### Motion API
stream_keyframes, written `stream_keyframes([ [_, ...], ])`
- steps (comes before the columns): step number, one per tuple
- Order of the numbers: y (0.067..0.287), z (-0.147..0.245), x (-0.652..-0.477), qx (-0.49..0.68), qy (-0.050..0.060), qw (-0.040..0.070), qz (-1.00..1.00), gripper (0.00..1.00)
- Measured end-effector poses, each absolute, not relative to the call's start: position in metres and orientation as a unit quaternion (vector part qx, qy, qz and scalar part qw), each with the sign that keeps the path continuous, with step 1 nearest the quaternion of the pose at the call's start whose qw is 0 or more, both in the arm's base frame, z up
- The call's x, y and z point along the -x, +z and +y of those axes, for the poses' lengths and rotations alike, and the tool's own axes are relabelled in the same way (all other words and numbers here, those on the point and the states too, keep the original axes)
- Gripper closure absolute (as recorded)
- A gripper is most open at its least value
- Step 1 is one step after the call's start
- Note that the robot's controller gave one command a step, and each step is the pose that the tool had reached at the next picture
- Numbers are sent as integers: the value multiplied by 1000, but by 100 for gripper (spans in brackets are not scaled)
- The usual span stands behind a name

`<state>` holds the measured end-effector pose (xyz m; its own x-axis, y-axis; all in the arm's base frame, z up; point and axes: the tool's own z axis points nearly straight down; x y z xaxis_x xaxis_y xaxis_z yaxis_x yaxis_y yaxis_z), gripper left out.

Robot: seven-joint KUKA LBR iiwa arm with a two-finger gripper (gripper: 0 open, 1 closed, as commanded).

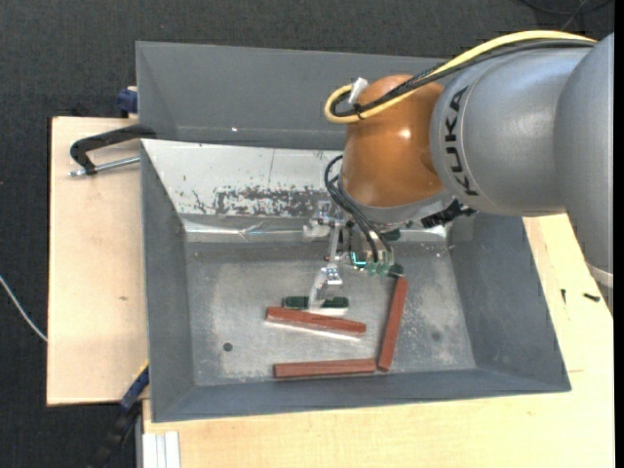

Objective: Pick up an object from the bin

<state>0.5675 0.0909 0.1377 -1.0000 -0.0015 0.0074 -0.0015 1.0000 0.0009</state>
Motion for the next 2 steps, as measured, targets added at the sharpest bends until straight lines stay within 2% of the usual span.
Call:
stream_keyframes([
  [1, 143, 91, -569, 0, -1, 0, -1000, 0],
  [2, 79, 67, -531, -52, -3, -11, -999, 100],
])
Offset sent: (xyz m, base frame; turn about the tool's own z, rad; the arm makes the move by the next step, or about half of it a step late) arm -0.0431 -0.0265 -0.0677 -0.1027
